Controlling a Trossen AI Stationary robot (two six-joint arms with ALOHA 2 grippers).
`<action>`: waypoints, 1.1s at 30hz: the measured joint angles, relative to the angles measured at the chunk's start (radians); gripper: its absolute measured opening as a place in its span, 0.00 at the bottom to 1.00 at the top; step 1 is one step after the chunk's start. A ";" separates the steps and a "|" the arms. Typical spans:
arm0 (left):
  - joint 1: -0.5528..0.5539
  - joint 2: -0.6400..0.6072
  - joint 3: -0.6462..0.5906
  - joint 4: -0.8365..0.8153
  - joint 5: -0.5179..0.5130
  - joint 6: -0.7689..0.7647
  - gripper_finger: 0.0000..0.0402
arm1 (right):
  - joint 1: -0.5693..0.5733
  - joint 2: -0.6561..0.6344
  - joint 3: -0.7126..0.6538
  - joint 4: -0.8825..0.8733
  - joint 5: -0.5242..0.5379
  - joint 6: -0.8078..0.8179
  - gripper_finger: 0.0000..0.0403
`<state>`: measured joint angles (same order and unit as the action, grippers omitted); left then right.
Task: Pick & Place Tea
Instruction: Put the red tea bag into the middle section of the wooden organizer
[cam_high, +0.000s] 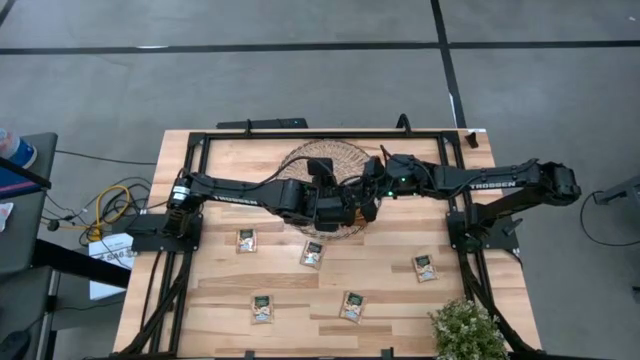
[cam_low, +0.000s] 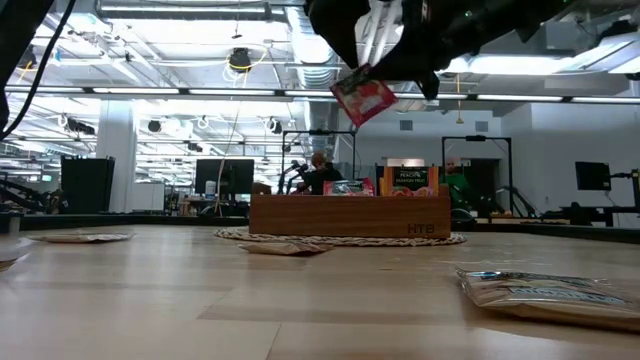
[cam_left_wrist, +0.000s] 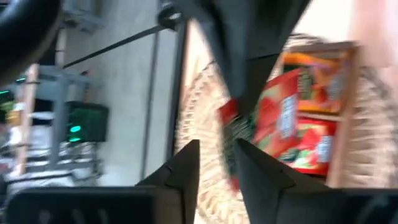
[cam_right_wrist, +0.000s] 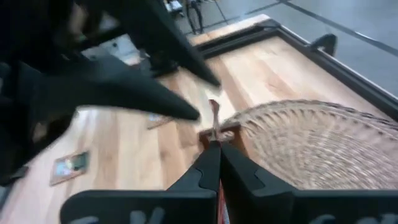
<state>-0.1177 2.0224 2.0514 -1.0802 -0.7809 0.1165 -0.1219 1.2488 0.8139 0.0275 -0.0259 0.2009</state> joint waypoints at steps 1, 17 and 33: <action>-0.001 0.000 0.000 -0.009 -0.026 -0.001 0.25 | 0.000 0.000 0.000 -0.007 0.007 0.000 0.00; -0.022 -0.021 -0.021 -0.487 0.130 -0.485 0.34 | 0.000 0.000 -0.086 0.144 0.064 0.146 0.00; -0.087 -0.390 -0.102 -0.286 -0.112 -0.683 0.34 | 0.100 0.059 -0.254 0.527 0.274 0.261 0.00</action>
<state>-0.2050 1.6321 1.9497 -1.3659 -0.8928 -0.5665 -0.0214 1.3076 0.5603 0.5540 0.2477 0.4620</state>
